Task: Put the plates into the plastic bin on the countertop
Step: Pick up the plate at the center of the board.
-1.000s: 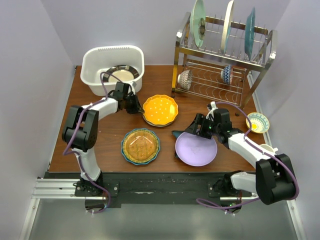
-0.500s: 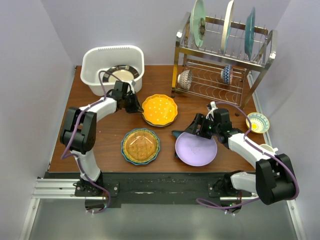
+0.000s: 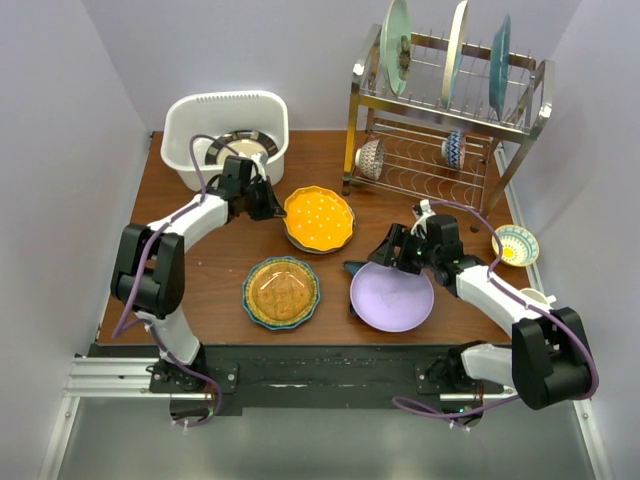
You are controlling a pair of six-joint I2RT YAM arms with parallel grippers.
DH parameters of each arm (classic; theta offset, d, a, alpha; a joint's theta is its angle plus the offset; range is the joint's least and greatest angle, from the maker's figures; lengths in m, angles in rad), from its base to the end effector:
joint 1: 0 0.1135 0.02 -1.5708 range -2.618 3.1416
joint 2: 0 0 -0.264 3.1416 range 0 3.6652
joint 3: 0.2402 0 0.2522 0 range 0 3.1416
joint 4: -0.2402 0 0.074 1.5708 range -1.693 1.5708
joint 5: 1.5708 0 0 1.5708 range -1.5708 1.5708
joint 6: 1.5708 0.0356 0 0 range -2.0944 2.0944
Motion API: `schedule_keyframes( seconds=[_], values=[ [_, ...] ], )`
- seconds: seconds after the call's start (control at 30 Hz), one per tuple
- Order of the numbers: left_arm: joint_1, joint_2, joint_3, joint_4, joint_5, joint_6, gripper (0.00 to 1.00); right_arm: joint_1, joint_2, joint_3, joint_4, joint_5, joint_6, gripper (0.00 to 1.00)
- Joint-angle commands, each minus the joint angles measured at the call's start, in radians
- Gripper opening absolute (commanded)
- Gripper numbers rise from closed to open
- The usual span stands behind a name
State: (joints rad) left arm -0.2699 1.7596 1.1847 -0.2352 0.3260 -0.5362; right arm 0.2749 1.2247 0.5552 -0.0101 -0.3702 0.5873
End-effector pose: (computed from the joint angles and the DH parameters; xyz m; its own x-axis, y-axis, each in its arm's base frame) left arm 0.3652 -0.1129 0.2119 -0.8379 -0.2703 -0.4742 0.0434 0.8330 -0.5516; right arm 0.2305 0.0784 0.1895 -0.7938 0.3128 -0.5215 -0.1009 0.7778 0.6203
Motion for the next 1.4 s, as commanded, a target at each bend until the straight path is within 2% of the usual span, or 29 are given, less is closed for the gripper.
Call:
schedule_keyframes(
  seconds=[0.0, 0.3, 0.53, 0.73, 0.83, 1.03, 1.23, 1.37],
  values=[
    [-0.008, -0.087, 0.021, 0.054, 0.076, -0.001, 0.00, 0.009, -0.011, 0.046, 0.033, -0.015, 0.005, 0.78],
    [-0.006, -0.111, -0.007, 0.014, 0.062, 0.016, 0.00, 0.072, -0.013, 0.080, 0.055, -0.006, 0.014, 0.78],
    [0.011, -0.124, -0.023, -0.010, 0.028, 0.030, 0.00, 0.121, 0.062, 0.163, 0.101, -0.004, 0.025, 0.77],
    [0.057, -0.120, -0.051, -0.018, 0.034, 0.050, 0.00, 0.147, 0.183, 0.218, 0.170, 0.020, 0.037, 0.76],
    [0.070, -0.114, -0.062, -0.016, 0.041, 0.059, 0.00, 0.153, 0.265, 0.265, 0.153, 0.102, 0.055, 0.74],
    [0.074, -0.109, -0.076, -0.012, 0.048, 0.071, 0.00, 0.167, 0.415, 0.345, 0.219, 0.086, 0.080, 0.69],
    [0.075, -0.107, -0.086, -0.007, 0.054, 0.076, 0.00, 0.176, 0.504, 0.431, 0.234, 0.083, 0.078, 0.67],
    [0.074, -0.107, -0.086, -0.009, 0.058, 0.081, 0.00, 0.179, 0.550, 0.457, 0.265, 0.074, 0.089, 0.61]
  ],
)
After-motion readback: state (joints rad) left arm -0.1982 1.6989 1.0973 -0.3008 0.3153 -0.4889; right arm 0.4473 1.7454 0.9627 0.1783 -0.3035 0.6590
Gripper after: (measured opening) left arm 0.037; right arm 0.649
